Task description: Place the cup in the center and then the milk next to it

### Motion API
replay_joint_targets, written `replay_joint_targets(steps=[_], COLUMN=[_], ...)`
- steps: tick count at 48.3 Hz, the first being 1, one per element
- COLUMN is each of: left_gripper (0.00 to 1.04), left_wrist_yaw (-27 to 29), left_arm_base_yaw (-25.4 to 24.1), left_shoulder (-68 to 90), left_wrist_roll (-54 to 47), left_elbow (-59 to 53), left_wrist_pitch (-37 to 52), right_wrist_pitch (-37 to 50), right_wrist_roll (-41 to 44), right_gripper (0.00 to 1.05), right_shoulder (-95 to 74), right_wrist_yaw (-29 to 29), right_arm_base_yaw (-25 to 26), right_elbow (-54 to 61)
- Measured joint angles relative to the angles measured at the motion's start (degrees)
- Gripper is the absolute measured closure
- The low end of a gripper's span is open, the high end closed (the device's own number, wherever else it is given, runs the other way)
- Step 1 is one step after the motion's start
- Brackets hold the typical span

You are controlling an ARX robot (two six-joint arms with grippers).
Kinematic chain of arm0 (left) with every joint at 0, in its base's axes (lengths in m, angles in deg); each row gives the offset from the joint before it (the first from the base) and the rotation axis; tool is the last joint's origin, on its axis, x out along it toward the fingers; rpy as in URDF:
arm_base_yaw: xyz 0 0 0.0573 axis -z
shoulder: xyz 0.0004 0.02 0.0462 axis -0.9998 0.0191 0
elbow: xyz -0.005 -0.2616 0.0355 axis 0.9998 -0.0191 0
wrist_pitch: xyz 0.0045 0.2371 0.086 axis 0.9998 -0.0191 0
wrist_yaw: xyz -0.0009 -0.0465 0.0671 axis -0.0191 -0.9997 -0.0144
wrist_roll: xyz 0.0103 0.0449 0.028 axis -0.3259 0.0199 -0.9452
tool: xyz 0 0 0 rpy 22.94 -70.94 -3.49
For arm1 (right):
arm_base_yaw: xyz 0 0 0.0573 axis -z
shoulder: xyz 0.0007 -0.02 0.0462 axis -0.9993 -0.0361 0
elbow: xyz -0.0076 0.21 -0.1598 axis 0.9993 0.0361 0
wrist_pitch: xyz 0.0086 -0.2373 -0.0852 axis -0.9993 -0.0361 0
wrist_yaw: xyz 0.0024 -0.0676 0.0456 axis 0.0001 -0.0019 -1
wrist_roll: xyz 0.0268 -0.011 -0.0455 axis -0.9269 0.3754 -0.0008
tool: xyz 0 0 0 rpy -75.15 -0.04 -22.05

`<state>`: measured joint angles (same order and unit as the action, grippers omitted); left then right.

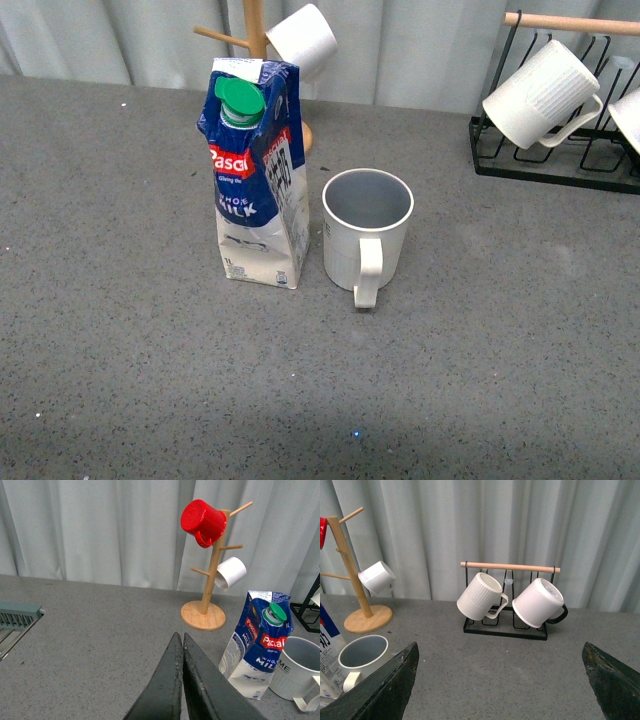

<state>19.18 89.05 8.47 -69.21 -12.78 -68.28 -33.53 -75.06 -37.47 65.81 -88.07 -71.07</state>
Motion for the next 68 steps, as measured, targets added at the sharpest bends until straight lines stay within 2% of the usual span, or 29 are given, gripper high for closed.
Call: replay_joint_targets(steps=[18,23,34,49,52,61,63,68], left_gripper=[1.01,1.01,1.0,0.54,0.4,0.1,0.05,0.07], left_wrist_yaw=[0.0,-0.2,-0.2,-0.2,-0.2,-0.2,-0.2,-0.2], left_arm_base_yaw=[0.0,0.0,0.0,0.0,0.0,0.0,0.0,0.0], left_shoulder=[-6.2,-14.3,-15.9,-15.9,-15.9,-15.9,-15.9,-15.9], left_wrist_roll=[0.0,0.0,0.0,0.0,0.0,0.0,-0.1,-0.1], left_elbow=[0.0,0.0,0.0,0.0,0.0,0.0,0.0,0.0], left_wrist_pitch=[-6.2,-15.7,-16.3,-16.3,-16.3,-16.3,-16.3,-16.3], right_wrist_pitch=[0.0,0.0,0.0,0.0,0.0,0.0,0.0,0.0], right_wrist_roll=[0.0,0.0,0.0,0.0,0.0,0.0,0.0,0.0], right_gripper=[0.09,0.09,0.09,0.09,0.09,0.09,0.09,0.09], right_shoulder=[0.0,0.0,0.0,0.0,0.0,0.0,0.0,0.0], right_wrist_yaw=[0.0,0.0,0.0,0.0,0.0,0.0,0.0,0.0], right_arm_base_yaw=[0.0,0.0,0.0,0.0,0.0,0.0,0.0,0.0], right_elbow=[0.0,0.0,0.0,0.0,0.0,0.0,0.0,0.0])
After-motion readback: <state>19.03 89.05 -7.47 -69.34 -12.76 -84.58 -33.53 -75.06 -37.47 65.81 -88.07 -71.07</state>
